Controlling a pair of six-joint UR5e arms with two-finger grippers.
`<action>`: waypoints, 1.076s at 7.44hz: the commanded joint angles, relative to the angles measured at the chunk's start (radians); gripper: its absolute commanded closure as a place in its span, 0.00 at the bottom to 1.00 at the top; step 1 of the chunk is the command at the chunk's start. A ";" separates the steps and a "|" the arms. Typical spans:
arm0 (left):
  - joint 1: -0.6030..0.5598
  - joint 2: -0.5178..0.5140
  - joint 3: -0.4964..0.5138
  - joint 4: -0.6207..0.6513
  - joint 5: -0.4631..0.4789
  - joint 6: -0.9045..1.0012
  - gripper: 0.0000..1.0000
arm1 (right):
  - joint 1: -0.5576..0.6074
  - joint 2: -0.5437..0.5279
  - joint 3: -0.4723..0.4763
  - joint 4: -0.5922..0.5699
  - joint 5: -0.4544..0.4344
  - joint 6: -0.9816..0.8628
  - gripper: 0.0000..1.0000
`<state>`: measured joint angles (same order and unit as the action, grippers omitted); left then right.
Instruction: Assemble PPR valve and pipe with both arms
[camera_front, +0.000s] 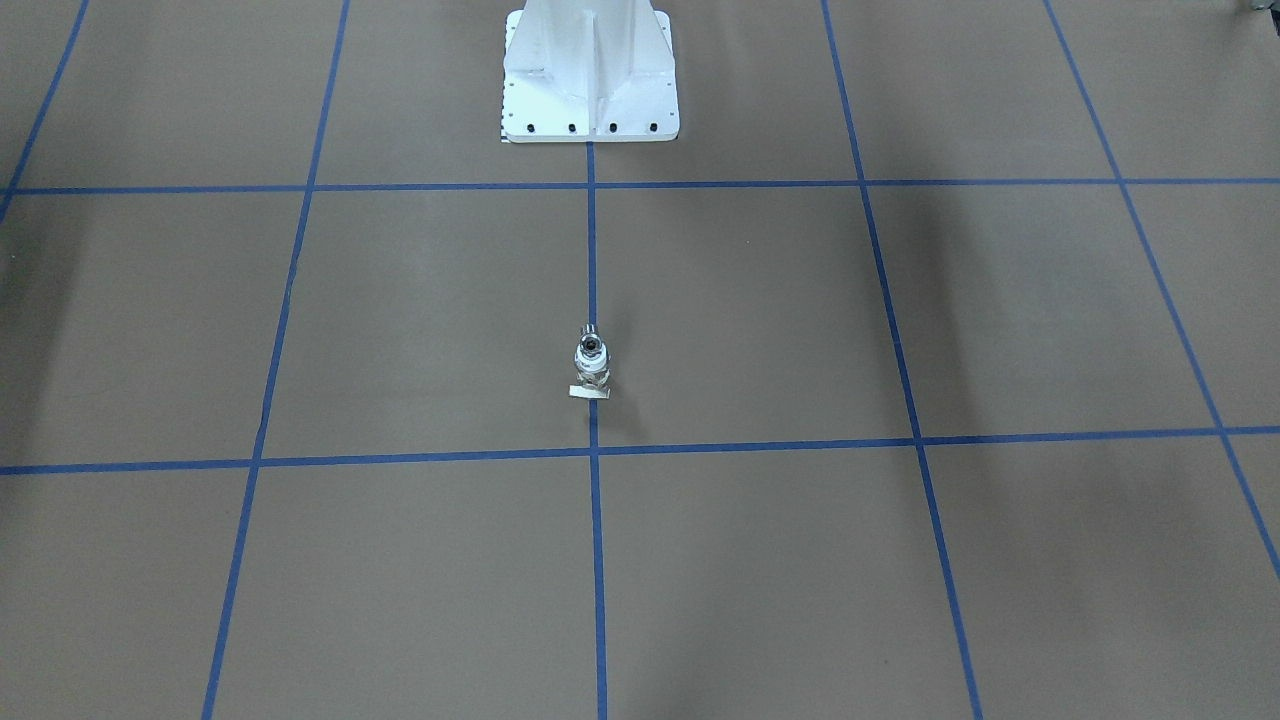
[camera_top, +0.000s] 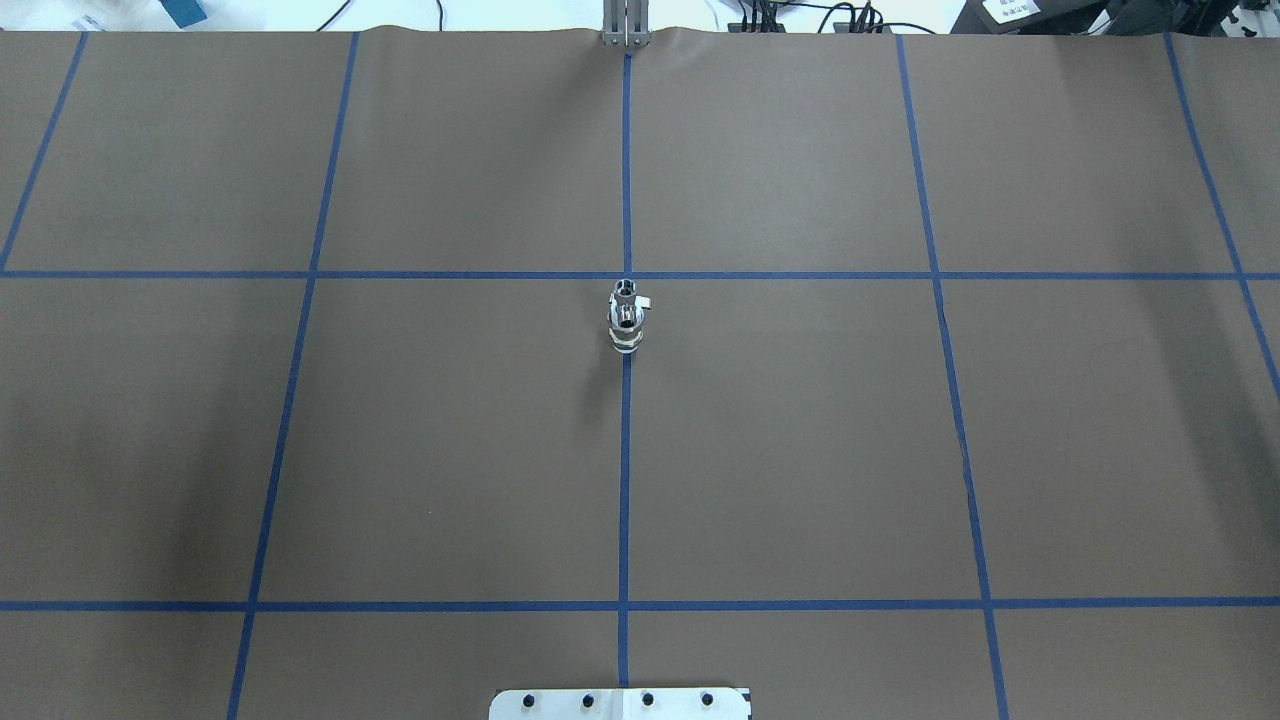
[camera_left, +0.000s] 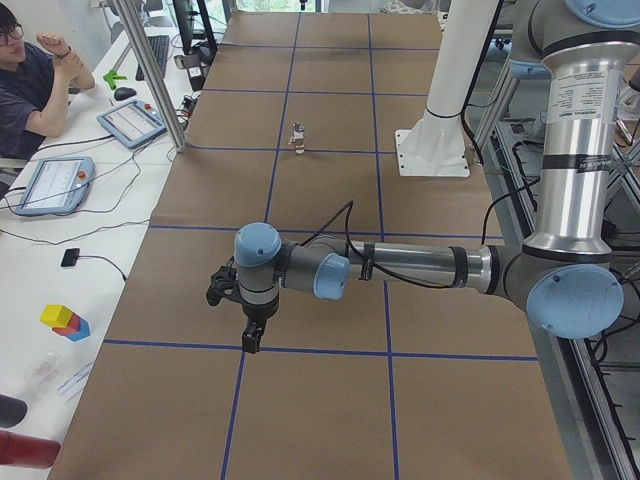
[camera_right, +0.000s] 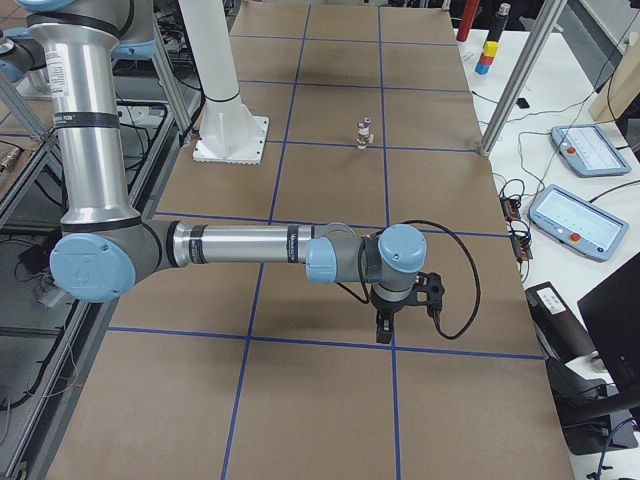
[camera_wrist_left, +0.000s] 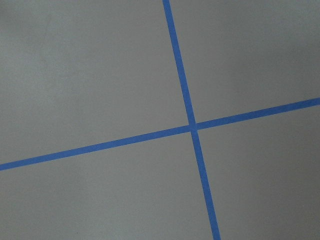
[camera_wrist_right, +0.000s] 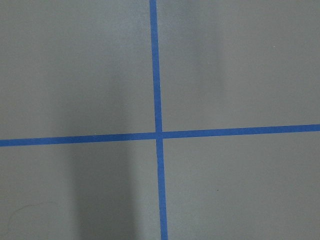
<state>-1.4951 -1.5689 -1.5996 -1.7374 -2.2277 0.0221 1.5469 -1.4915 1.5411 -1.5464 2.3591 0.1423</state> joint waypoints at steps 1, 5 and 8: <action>-0.008 0.023 0.003 0.002 -0.003 0.007 0.00 | -0.022 0.005 0.004 0.002 0.003 0.014 0.00; -0.016 0.029 -0.002 0.002 -0.040 0.007 0.00 | -0.034 0.005 0.007 0.005 0.006 0.016 0.01; -0.016 0.029 -0.002 0.002 -0.040 0.007 0.00 | -0.033 0.004 0.008 0.006 0.008 0.016 0.01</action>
<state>-1.5112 -1.5402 -1.6012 -1.7349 -2.2670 0.0291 1.5137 -1.4874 1.5486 -1.5404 2.3657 0.1580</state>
